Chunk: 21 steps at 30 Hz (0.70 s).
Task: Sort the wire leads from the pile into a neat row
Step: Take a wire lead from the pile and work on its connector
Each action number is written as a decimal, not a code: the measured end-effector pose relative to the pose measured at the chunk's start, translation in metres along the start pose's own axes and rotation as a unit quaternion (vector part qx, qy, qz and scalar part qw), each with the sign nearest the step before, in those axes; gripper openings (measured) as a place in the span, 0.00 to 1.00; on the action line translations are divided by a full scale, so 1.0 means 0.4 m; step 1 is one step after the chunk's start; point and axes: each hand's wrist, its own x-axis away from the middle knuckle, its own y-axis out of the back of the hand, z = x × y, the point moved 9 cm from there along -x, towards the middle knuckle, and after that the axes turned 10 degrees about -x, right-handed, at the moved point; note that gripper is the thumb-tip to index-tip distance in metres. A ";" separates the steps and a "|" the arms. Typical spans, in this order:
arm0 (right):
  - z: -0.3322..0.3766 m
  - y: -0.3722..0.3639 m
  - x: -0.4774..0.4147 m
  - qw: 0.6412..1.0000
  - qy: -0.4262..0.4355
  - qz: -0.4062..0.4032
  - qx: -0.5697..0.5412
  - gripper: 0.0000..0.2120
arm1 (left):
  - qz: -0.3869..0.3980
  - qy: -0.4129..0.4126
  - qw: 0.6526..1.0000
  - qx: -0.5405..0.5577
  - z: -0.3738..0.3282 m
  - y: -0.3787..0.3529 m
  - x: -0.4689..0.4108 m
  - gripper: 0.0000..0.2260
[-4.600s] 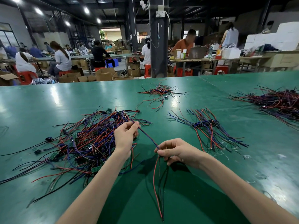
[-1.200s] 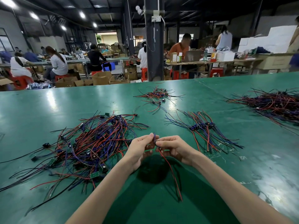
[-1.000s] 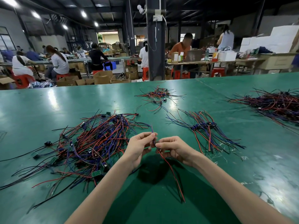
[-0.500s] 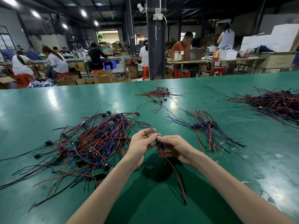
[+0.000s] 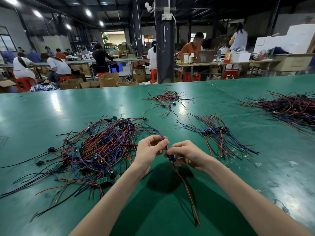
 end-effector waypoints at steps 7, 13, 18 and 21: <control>0.009 -0.001 0.004 0.999 0.021 -0.035 0.025 0.15 | -0.021 -0.023 0.998 -0.048 -0.002 0.009 0.000 0.05; 0.009 0.001 0.002 0.998 0.030 -0.052 0.025 0.16 | -0.030 -0.049 0.995 -0.081 -0.009 0.010 0.003 0.06; 0.010 0.002 0.004 0.997 0.027 -0.062 0.025 0.15 | -0.045 -0.095 0.982 -0.155 -0.028 0.013 0.006 0.06; 0.008 0.001 0.003 0.997 0.028 -0.067 0.027 0.15 | -0.059 -0.118 0.969 -0.210 -0.041 0.017 0.005 0.04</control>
